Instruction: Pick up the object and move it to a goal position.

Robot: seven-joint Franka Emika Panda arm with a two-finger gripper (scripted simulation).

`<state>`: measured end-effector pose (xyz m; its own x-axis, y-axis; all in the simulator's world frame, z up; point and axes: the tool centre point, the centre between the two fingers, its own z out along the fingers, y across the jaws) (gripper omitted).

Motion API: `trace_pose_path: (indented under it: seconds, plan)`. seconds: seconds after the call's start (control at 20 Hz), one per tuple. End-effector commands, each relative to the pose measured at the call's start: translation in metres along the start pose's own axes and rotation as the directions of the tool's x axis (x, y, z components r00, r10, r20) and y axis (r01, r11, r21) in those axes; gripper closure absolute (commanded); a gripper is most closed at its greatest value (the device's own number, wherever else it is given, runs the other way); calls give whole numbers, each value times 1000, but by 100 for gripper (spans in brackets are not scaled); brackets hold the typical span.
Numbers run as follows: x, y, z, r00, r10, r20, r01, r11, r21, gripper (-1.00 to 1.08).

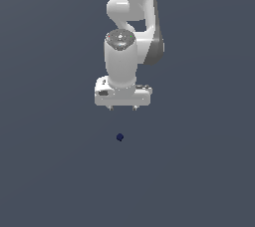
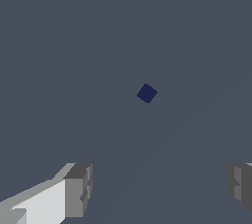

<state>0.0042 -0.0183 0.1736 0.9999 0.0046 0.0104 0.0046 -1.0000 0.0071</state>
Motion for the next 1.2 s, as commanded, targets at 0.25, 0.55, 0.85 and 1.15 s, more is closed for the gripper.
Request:
trace_pose_path:
  seconds: [0.25,0.55,0.85,1.15]
  plan:
    - [4,2,-6,1000,-23,-16,23,1000,-13,-92]
    - [7,4,-11,999,-45,-30,44,999,-26,-92]
    - [8,4,-9,998,-55,-28,55,998,-26,-92]
    - [12,5,-2,993,-115,-23,114,993,-28,-92]
